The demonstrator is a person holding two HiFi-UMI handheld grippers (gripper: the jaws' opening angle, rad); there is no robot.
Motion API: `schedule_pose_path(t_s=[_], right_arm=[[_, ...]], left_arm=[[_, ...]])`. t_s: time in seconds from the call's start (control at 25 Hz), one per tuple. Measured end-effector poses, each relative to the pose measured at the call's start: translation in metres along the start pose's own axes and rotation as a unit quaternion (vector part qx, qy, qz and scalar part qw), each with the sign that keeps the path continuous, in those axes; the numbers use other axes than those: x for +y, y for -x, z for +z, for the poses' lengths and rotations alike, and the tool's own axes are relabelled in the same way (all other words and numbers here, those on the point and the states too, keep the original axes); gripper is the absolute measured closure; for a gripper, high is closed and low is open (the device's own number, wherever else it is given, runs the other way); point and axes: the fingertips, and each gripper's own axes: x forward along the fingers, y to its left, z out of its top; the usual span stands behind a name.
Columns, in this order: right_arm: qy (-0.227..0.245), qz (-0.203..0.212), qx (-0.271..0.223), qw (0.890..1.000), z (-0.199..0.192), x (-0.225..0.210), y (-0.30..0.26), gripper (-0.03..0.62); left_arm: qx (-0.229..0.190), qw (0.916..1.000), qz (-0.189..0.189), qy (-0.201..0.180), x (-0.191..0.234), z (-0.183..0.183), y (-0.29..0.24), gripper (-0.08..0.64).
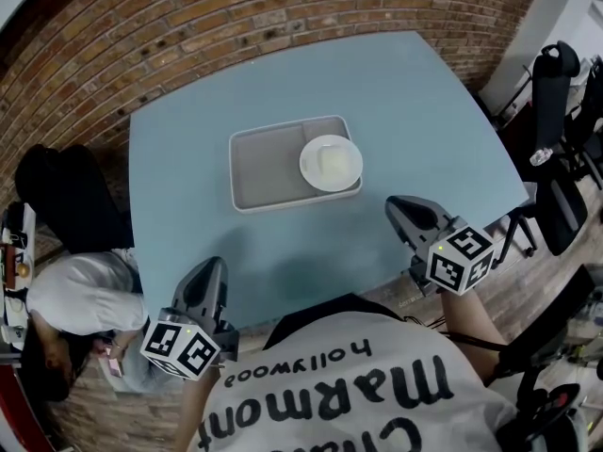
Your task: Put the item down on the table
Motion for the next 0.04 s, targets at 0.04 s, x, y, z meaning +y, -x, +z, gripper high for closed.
schedule_pose_path(t_s=[0.04], right_arm=[[-0.001, -0.001, 0.0, 1.0, -0.0013, -0.0004, 0.0006, 0.574]], left_arm=[[0.001, 1.0, 0.0, 0.0, -0.0001, -0.0011, 0.001, 0.552]])
